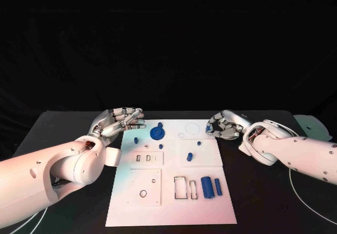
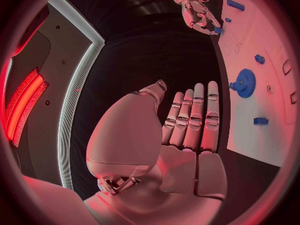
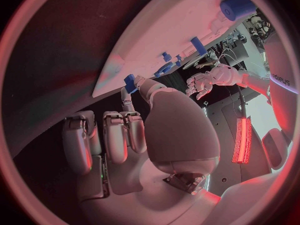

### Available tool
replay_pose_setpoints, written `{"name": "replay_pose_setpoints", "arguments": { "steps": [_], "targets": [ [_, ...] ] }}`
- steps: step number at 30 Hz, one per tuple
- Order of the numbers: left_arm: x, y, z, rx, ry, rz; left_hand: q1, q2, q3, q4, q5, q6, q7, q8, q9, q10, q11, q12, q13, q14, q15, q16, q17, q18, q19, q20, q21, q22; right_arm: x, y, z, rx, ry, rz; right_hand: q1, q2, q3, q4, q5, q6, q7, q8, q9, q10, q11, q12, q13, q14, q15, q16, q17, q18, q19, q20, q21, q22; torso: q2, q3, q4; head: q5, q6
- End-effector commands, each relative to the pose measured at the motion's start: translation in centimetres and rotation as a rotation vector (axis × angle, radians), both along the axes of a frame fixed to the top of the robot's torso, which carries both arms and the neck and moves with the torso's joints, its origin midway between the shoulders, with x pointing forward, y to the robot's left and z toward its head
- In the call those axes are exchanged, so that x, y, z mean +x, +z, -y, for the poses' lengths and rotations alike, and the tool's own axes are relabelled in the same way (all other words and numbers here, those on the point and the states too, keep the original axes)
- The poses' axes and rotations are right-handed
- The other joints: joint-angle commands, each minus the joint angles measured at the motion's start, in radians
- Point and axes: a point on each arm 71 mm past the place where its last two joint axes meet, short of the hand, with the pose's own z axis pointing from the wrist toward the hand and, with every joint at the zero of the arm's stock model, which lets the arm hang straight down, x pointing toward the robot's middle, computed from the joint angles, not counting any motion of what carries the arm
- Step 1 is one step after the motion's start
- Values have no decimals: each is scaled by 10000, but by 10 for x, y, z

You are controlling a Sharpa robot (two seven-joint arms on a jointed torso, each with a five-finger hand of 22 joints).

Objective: Assemble the parts on the task board

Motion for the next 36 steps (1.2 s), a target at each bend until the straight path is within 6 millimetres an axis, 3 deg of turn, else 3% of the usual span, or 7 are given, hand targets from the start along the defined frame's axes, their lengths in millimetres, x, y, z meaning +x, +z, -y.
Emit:
{"name": "replay_pose_setpoints", "arguments": {
  "steps": [1,7,11,18,23,36],
  "targets": [
    [0,1,1,-96,-168,46,-35,-11,41,-1,24,-96,152,-63,-13,-16,32,-53,-4,-27,54,-47,9,142,58,-3,-35,-16,-4,6,-5,212,-297,441,-134,-6,2,66,83,242,-213,76,206,686,-54,27,2142,903,-80,63,1852,-69,1045,-63,45,2635,-17,-6,2,47,-21],
    [1,1,0,-75,-117,48,-35,-11,41,-1,24,-96,152,-63,-13,-16,32,-53,-4,-27,54,-47,9,142,58,-3,-35,-16,-18,20,-35,323,85,539,-156,73,54,80,164,268,-251,114,236,671,-87,1,2121,904,-97,64,1852,-69,1045,-79,45,2635,-20,-15,-10,109,-83],
    [2,1,-1,-61,-80,51,-35,-11,41,-1,24,-96,152,-63,-13,-16,32,-53,-4,-27,54,-47,9,142,58,-3,-35,-16,-27,27,-66,222,561,624,-155,106,78,81,183,266,-258,121,244,676,-95,9,2129,904,-103,63,1850,-69,1045,-84,45,2635,-29,-26,-18,217,-170],
    [4,0,-2,-37,-17,57,-46,-9,55,-8,24,-102,154,-71,-16,-15,37,-80,-3,-32,59,-61,26,143,58,0,-47,-27,-40,27,-127,-78,1433,560,-206,173,116,114,244,218,-249,118,258,672,-95,2,2125,896,-111,51,1808,-69,1045,-96,45,2635,-41,-38,-4,623,-363],
    [6,-1,-3,-19,28,64,-46,-9,55,-8,24,-102,154,-71,-16,-15,37,-80,-3,-32,59,-61,26,143,58,0,-47,-27,-48,18,-164,-451,2082,577,-252,152,111,127,294,179,-238,109,264,675,-89,6,2130,891,-109,43,1783,-69,1045,-99,45,2635,-23,-31,11,789,-431],
    [7,0,-2,-22,-1,65,-47,-10,62,-15,24,-99,146,-71,-16,-7,34,-87,-1,-34,59,-66,33,143,59,2,-51,-32,-61,-5,-208,-1070,2939,414,-292,94,91,121,298,147,-228,105,272,663,-81,-12,2116,883,-103,31,1744,-69,1045,-99,45,2635,-5,-13,-31,966,-560]
  ]
}}
